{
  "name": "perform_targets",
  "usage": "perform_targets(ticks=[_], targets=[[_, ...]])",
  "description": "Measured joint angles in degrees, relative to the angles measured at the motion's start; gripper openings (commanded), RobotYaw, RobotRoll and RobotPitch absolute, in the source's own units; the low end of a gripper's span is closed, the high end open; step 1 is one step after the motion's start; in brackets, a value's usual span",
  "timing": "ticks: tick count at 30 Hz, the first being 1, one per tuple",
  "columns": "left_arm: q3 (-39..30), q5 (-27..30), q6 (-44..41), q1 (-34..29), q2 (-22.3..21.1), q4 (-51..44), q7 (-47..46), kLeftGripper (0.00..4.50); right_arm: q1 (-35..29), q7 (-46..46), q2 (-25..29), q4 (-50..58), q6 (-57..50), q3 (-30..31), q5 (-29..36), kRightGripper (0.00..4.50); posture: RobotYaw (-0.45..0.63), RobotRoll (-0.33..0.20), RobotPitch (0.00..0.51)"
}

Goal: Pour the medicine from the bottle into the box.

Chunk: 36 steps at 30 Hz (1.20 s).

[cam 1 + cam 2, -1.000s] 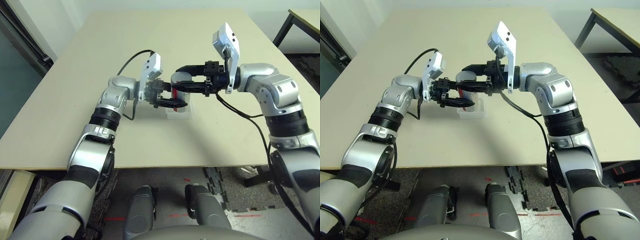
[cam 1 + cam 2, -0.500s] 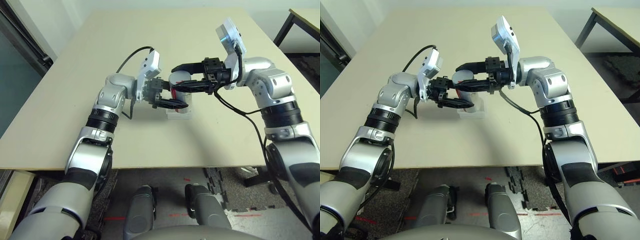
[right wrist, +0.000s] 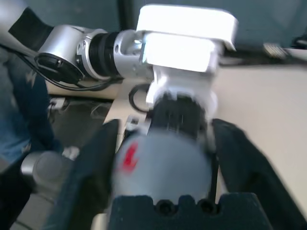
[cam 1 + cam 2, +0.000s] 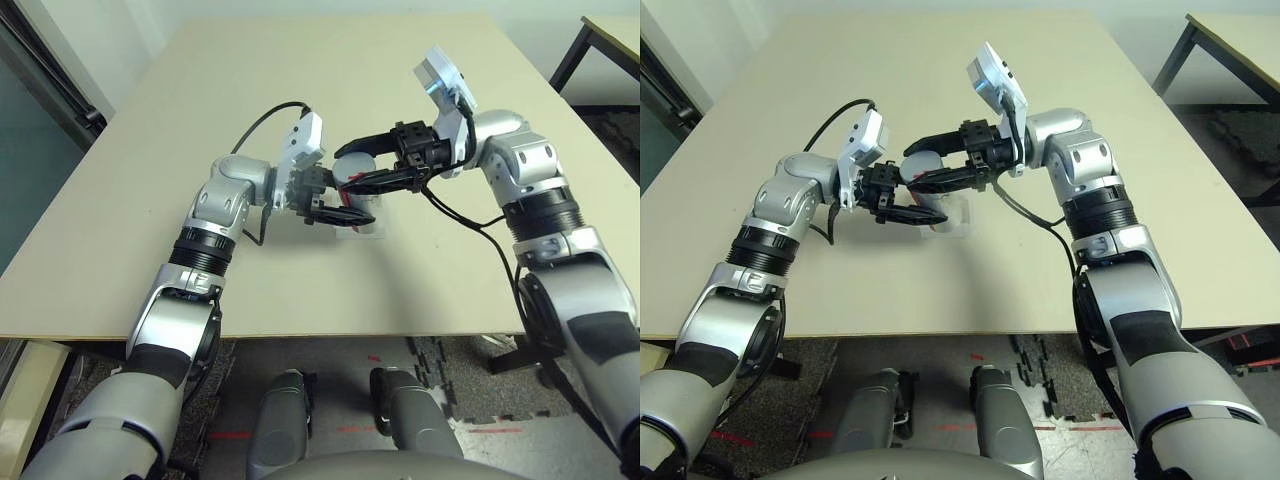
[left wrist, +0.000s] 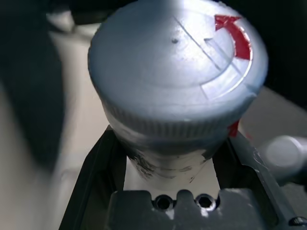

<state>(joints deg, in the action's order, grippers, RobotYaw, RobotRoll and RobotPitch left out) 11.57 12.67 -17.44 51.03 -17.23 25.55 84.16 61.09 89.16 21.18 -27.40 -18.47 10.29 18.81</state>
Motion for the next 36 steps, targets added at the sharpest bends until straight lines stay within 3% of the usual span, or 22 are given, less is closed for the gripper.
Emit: perform_targets(ticks=[19,29,36], targets=[[-0.30,0.81,1.18,-0.06,-1.84,0.52,-0.98,2.75,-3.89,-6.13,8.70,11.73,-8.89,-2.47,2.65,4.50,-0.04,0.000,0.127],[-1.62,0.53,3.02,0.15,-3.42,5.18,-4.80,2.75,-6.07,-11.16,10.02,16.24,-12.89,-4.31,4.41,4.50,-0.04,0.000,0.107],[-1.68,-0.45,4.47,2.09,-4.30,8.70,-6.87,2.75,-6.46,-14.51,8.05,17.72,-12.99,-4.18,4.51,4.50,-0.03,0.000,0.096]])
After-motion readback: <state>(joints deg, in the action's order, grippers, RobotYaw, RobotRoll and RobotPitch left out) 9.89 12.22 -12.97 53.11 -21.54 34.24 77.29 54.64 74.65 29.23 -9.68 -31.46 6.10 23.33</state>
